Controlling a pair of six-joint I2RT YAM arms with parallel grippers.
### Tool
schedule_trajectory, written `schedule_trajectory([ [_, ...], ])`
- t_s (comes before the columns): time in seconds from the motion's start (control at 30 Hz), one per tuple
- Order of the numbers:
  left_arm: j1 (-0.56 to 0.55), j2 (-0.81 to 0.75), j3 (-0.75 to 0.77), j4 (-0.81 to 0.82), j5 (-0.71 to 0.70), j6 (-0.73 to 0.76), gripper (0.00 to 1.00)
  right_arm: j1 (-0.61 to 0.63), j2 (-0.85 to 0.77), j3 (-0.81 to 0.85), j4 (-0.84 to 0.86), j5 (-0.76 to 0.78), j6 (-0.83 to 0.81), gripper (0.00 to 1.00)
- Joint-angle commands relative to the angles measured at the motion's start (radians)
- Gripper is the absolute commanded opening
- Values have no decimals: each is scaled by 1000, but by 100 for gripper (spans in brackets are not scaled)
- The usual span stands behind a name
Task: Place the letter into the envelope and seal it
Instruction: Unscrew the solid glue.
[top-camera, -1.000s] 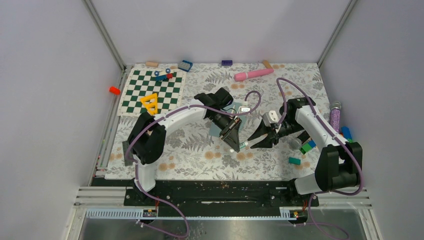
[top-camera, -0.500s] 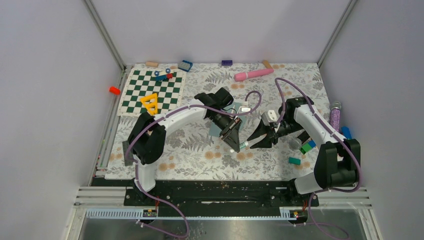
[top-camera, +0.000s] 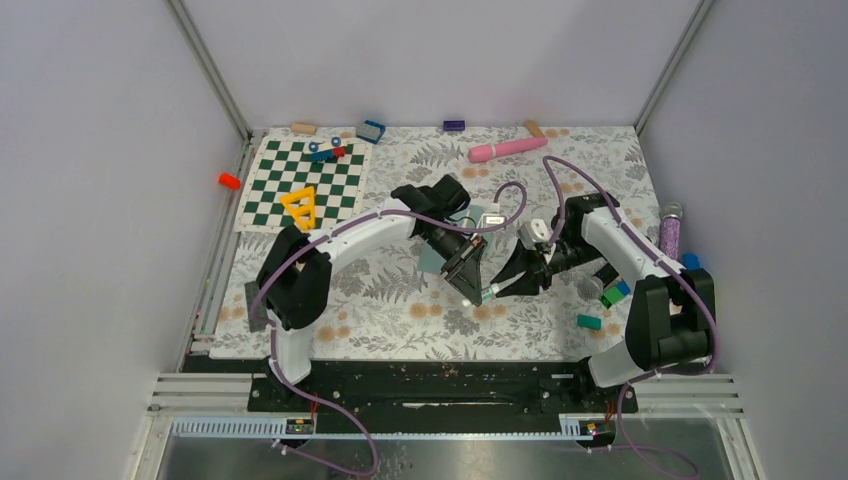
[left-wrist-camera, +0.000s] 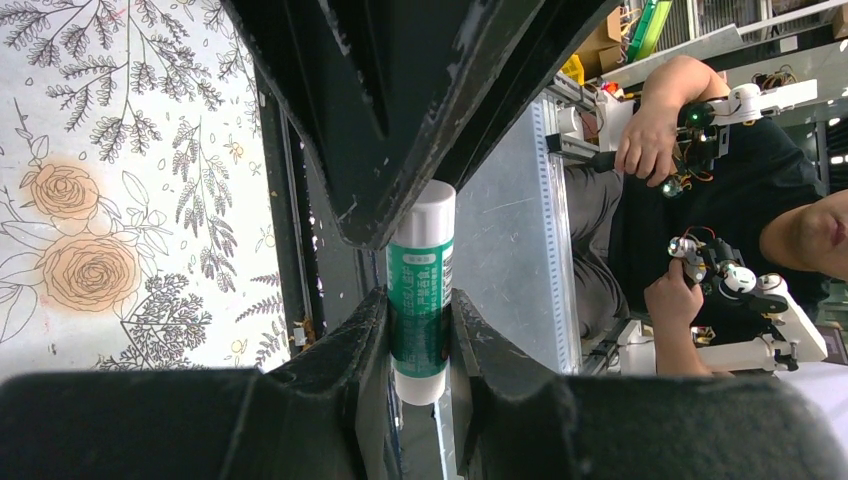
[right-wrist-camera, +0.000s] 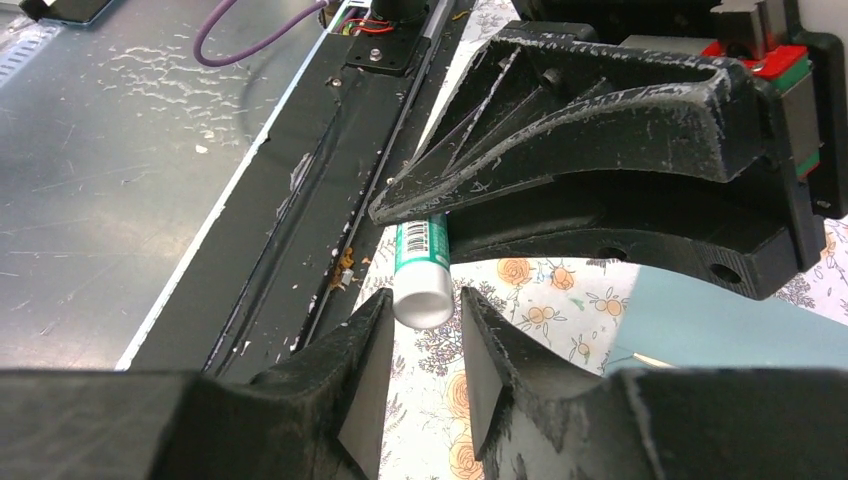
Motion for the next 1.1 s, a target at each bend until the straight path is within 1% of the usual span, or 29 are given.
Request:
schedule_trajectory([
  [0.0,-4,-19,39,13,58,30,0,17,0,13,-166,-24,-328,35],
  [0.07,-4,-23,38,14,51,31,0,17,0,14,-166,-20,-323,33],
  [0.13,-4,-24,34,13,38,35,0,17,-4,19,-168,-26,-308,32],
  [0.17,-4,-24,33,14,32,37,0,17,-8,22,-168,-30,-299,34],
  [0.27,1,-15,31,13,24,38,0,17,-21,28,-168,-34,-285,42],
  [0.37,5,-10,32,14,23,37,0,17,-30,26,-169,-31,-282,44],
  [0.43,6,-11,32,13,20,38,0,18,-32,26,-172,-32,-277,47],
  [0.67,6,-14,28,13,4,41,0,17,-21,40,-173,-45,-243,48],
  [0.83,6,-11,30,14,-4,41,0,18,-18,45,-174,-53,-222,44],
  [1.07,6,-13,35,11,-23,44,0,18,-3,52,-175,-46,-195,25],
])
